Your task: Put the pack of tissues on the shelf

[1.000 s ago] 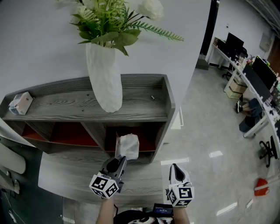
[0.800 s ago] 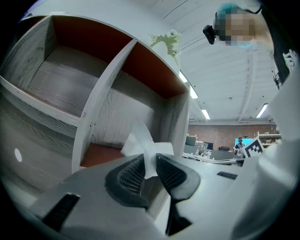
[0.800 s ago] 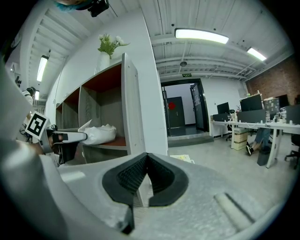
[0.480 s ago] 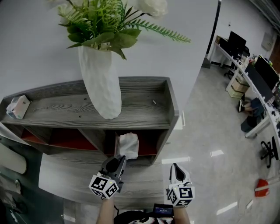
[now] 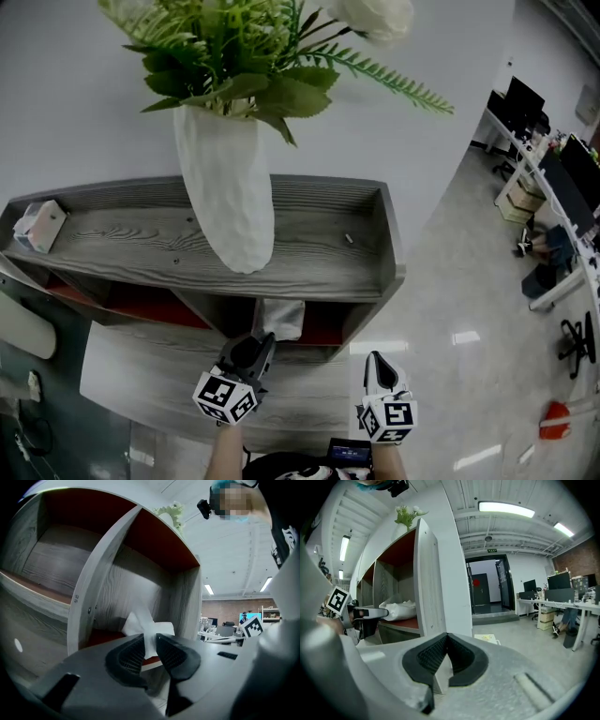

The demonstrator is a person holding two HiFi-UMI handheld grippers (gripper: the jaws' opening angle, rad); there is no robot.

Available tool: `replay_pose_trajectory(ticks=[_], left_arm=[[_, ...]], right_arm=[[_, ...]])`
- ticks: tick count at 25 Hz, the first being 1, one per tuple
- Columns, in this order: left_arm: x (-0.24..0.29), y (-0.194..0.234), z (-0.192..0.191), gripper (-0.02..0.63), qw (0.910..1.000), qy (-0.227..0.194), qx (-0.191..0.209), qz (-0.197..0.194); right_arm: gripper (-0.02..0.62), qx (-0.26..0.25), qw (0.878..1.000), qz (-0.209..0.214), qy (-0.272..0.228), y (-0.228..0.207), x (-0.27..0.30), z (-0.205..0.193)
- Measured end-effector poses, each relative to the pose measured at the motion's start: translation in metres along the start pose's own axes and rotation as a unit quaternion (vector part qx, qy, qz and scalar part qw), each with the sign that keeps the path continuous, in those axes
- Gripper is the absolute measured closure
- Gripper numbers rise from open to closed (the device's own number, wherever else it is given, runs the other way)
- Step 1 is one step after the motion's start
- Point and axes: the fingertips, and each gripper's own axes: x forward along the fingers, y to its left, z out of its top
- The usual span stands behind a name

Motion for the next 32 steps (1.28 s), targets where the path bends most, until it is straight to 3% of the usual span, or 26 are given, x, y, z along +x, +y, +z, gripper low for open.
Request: replay_pose_trajectory(ticks=[7, 23, 32], left_arm=[[0.006, 0.001, 0.004, 0.532, 0.9996, 0.001, 0.025, 0.013], [0.009, 0.002, 0.002, 0.516, 0.9997, 0.011, 0.013, 0.019], [-0.001, 0.002, -0.003, 0.472, 0.9992, 0.018, 0.017, 0.033]], right_arm=[[0.591, -0.002, 1.000, 0.010, 0.008, -0.007, 0.011, 0.000], [0.591, 0.008, 1.000, 0.017, 0.006, -0.006, 0.011, -0.003], [0.591, 0.005, 1.000, 0.017, 0.007, -0.001, -0.005, -0.009]])
